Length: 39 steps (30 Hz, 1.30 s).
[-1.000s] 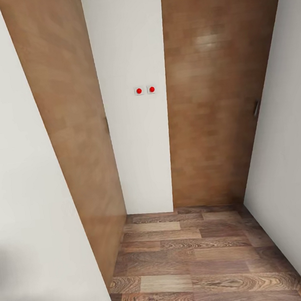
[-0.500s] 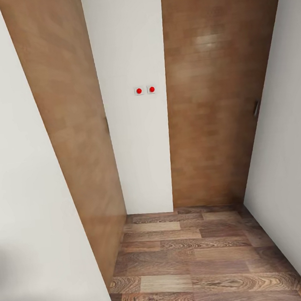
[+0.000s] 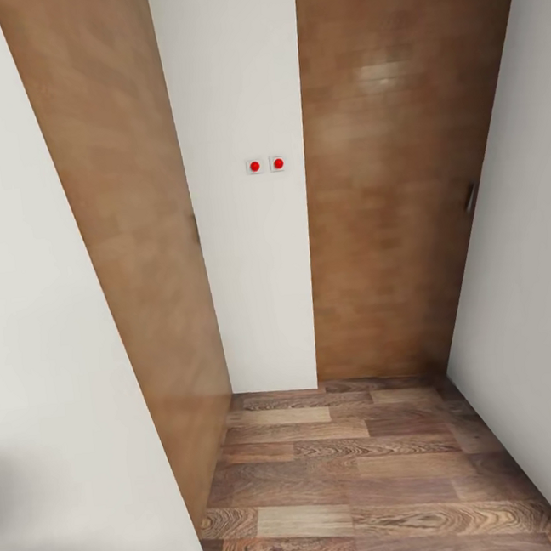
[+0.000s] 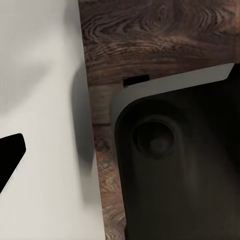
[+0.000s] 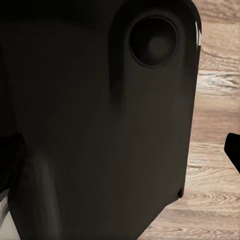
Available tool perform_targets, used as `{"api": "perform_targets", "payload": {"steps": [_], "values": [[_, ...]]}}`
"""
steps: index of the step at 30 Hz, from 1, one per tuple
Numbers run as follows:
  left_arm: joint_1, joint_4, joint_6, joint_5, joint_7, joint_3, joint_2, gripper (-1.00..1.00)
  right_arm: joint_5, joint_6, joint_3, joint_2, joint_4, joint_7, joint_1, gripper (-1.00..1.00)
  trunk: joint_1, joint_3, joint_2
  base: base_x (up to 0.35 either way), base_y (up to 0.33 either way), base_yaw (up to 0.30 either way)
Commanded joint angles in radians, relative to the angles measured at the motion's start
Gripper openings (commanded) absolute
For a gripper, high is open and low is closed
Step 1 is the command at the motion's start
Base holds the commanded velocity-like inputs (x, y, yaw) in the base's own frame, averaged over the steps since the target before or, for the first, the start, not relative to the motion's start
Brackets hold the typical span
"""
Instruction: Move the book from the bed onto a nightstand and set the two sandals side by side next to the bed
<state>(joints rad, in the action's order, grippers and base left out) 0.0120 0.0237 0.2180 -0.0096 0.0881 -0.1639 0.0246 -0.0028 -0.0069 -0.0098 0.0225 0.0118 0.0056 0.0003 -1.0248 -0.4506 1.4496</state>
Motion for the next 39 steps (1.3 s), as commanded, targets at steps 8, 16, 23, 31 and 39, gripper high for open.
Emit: {"api": "perform_targets", "payload": {"steps": [8, 16, 23, 31, 39], "values": [[0.000, -0.001, 0.005, -0.001, 0.005, -0.008, 0.000, 1.00, 0.000, -0.001, -0.001, 0.000, 0.000, 0.001, 0.000, 1.00, 0.000, -0.001, 0.000, 0.040, 0.012, 0.000], [0.000, -0.001, 0.009, -0.001, 0.005, -0.008, 0.000, 1.00, 0.000, -0.001, -0.001, 0.000, 0.000, 0.001, -0.001, 1.00, 0.000, -0.001, 0.000, 0.010, 0.003, 0.000], [0.000, -0.001, 0.010, -0.001, 0.005, -0.008, 0.000, 1.00, 0.000, -0.001, -0.001, 0.000, 0.000, 0.001, 0.000, 1.00, 0.000, -0.001, 0.000, 0.003, 0.016, 0.000], [0.000, -0.001, 0.010, -0.001, 0.005, -0.008, 0.000, 1.00, 0.000, -0.001, -0.001, 0.000, 0.000, 0.001, 0.000, 1.00, 0.000, -0.001, 0.000, 0.001, 0.053, 0.000], [0.001, -0.001, 0.011, -0.001, 0.005, -0.008, 0.000, 1.00, 0.000, -0.001, -0.001, 0.000, -0.002, 0.001, 0.000, 1.00, 0.000, -0.001, 0.000, 0.000, 0.017, 0.000]]}}
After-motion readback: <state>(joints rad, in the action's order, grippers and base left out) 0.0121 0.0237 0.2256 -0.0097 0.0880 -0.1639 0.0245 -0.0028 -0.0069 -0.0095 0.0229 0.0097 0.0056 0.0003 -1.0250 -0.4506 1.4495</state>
